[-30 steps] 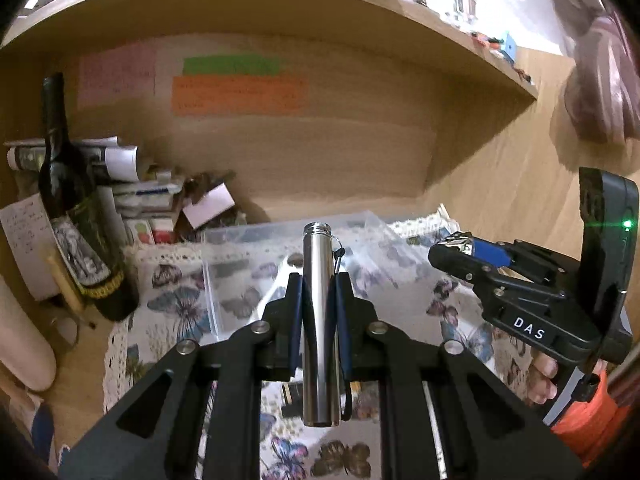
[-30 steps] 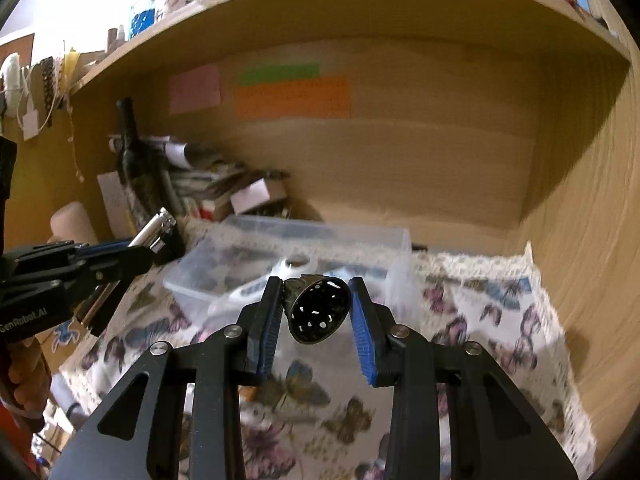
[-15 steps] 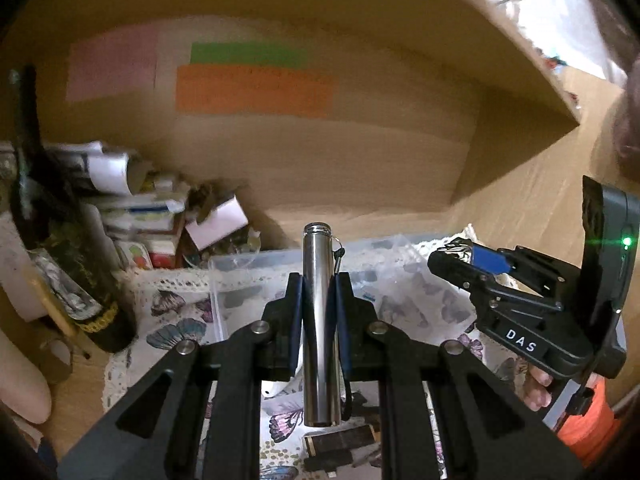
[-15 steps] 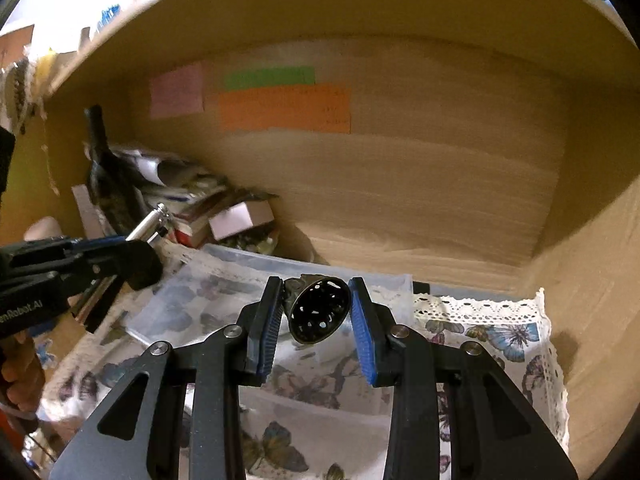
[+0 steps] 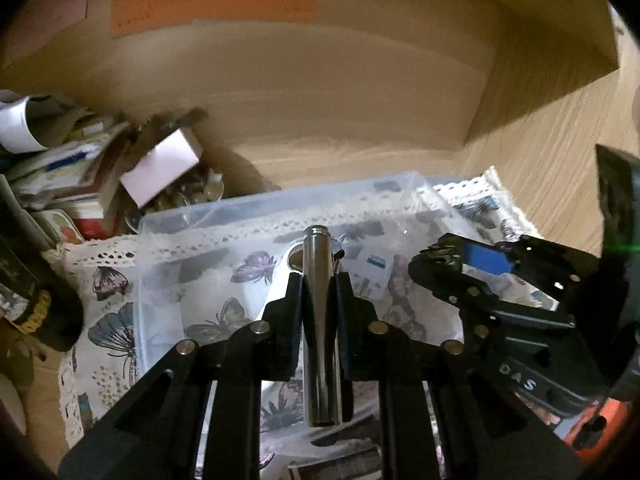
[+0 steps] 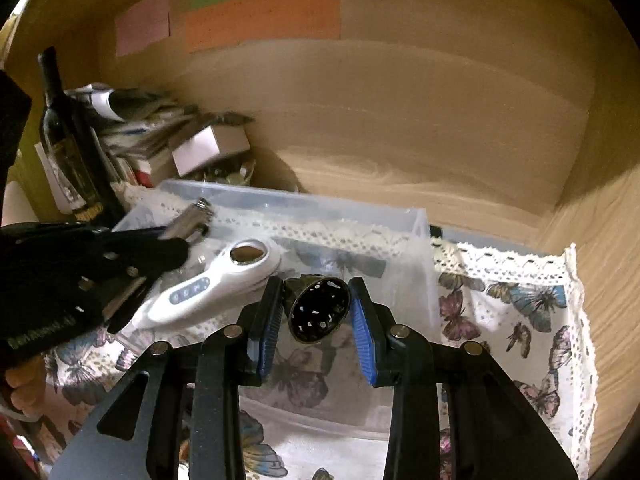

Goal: Organize rigid objects
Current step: 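Carry the silver tube and black cap into the clear box and release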

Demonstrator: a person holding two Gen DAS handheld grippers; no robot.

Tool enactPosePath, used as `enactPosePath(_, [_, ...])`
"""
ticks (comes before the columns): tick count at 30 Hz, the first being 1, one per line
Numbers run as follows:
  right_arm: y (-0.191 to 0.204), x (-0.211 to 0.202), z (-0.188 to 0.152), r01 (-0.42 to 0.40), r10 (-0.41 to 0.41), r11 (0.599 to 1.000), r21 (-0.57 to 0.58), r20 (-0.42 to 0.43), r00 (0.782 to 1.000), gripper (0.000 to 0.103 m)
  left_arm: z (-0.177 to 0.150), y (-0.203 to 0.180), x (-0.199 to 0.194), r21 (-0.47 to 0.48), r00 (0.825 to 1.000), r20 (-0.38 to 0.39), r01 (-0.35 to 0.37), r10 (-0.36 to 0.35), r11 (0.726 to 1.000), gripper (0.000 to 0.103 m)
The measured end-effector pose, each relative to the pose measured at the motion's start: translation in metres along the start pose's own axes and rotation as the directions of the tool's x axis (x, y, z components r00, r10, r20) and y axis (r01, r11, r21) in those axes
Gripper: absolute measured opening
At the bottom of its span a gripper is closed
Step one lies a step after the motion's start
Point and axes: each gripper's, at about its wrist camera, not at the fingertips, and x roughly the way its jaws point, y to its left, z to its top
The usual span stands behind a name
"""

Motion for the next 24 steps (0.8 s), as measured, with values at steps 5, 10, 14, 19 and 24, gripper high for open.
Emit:
enactPosePath(5, [0.001,0.009,-0.001,-0.010,0.009,1.000,-0.008,-0.032,0.999,0.031,-0.001,0.001,0.015,-0.018,0.999,-0.040,0.016,-0.017,1.000,0.015])
enactPosePath(10, [0.004,0.013,-0.002,-0.016,0.015,1.000,-0.016,-0.057,0.998,0.031,-0.001,0.001,0.017,-0.028,0.997,-0.069,0.038,-0.040,0.999,0.015])
enactPosePath(14, [0.006,0.011,-0.001,-0.003,0.002,1.000,-0.025,-0.047,0.999,0.031,0.001,0.001,0.001,-0.027,0.999,-0.037,0.031,-0.032,0.999,0.015])
enactPosePath(19, [0.006,-0.008,0.004,-0.020,0.020,1.000,-0.024,-0.009,1.000,0.032,0.003,-0.003,-0.032,0.001,0.999,0.034,0.001,-0.001,1.000,0.020])
enactPosePath(24, [0.011,-0.044,0.009,-0.017,0.019,0.999,-0.032,0.079,0.997,0.048,0.000,0.000,-0.068,-0.002,0.994,0.110,-0.024,0.024,1.000,0.040])
